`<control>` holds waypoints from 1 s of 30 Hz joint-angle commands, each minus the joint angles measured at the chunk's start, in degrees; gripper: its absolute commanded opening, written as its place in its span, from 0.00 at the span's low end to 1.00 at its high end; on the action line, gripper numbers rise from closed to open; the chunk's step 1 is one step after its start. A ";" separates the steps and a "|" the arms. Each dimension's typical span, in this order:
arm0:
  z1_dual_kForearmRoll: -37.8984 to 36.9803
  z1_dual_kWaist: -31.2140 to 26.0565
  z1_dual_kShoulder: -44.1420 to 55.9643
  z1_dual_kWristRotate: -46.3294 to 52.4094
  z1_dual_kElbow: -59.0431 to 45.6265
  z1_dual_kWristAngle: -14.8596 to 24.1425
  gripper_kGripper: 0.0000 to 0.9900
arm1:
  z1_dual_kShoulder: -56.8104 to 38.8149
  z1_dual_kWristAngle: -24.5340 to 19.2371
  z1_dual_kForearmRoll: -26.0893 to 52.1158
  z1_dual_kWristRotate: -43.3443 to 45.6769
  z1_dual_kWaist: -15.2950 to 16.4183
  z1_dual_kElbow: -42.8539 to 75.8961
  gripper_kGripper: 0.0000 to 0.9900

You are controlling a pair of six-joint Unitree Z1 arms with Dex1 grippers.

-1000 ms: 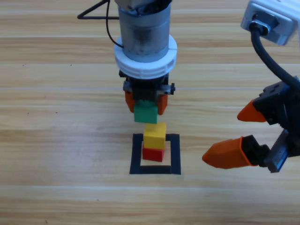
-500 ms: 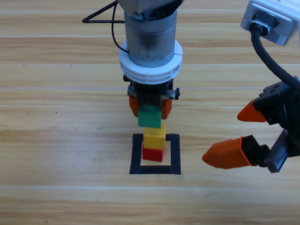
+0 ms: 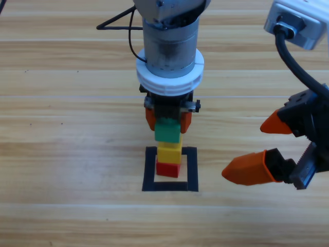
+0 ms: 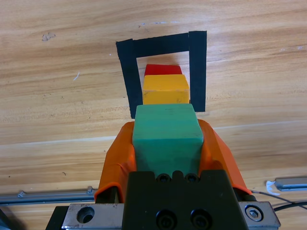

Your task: Stack the blocks in the rectangular block: red at the bottom, yellow in the middle, green on top

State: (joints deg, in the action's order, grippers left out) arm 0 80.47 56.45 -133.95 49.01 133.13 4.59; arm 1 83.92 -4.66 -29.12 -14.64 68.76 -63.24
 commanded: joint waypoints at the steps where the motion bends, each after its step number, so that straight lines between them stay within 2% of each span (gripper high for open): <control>1: 0.39 1.29 -3.07 -0.23 0.12 -0.46 0.00 | 0.28 -1.14 -0.76 -0.48 1.55 1.71 1.00; 30: 0.21 1.21 -4.39 -0.15 0.20 -0.81 0.00 | 0.28 -1.14 -0.76 -0.48 1.55 1.89 1.00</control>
State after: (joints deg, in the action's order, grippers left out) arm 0 80.47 56.45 -135.42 49.01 133.13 4.28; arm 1 83.92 -4.66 -29.12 -14.64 68.76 -63.18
